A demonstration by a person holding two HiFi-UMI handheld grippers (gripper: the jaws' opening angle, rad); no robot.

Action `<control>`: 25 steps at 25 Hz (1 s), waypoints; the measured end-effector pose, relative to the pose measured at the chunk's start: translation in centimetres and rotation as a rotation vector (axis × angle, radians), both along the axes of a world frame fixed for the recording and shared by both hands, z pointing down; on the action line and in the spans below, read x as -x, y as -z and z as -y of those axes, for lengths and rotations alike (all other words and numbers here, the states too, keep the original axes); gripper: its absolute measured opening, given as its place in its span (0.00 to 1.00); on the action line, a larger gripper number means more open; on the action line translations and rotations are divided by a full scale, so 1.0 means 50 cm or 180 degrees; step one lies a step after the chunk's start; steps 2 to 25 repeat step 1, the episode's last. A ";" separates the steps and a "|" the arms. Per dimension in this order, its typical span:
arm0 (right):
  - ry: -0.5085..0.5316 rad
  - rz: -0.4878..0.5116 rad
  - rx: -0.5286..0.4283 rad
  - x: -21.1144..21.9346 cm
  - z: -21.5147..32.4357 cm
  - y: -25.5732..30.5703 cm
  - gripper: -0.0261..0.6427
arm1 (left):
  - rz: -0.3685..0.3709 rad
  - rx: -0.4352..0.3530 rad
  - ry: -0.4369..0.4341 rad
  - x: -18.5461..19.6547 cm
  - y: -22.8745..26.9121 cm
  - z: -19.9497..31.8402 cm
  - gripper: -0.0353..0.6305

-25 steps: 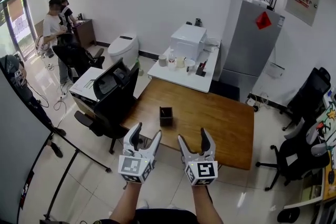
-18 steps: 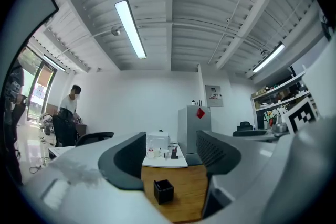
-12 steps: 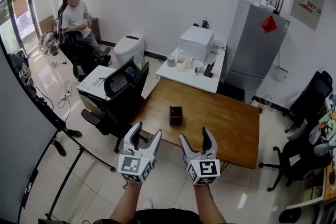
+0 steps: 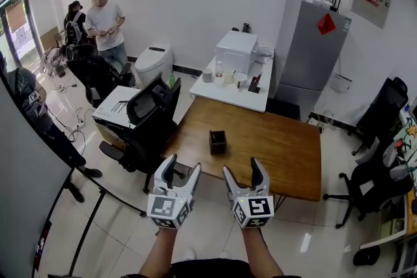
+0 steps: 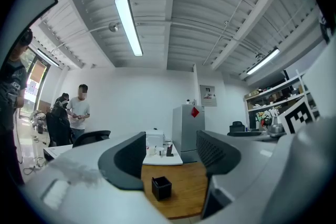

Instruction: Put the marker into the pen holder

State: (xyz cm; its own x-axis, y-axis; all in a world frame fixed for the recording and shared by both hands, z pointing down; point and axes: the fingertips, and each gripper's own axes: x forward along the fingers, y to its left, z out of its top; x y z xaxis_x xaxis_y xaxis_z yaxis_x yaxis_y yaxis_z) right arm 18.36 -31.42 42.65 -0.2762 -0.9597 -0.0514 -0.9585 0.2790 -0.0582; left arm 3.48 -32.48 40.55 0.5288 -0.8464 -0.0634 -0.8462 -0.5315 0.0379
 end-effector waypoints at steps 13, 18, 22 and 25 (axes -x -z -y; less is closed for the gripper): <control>-0.0004 -0.0002 0.0013 0.000 -0.001 -0.001 0.58 | -0.0016 0.0009 -0.0009 -0.001 0.001 -0.002 0.51; -0.0004 -0.0002 0.0013 0.000 -0.001 -0.001 0.58 | -0.0016 0.0009 -0.0009 -0.001 0.001 -0.002 0.51; -0.0004 -0.0002 0.0013 0.000 -0.001 -0.001 0.58 | -0.0016 0.0009 -0.0009 -0.001 0.001 -0.002 0.51; -0.0004 -0.0002 0.0013 0.000 -0.001 -0.001 0.58 | -0.0016 0.0009 -0.0009 -0.001 0.001 -0.002 0.51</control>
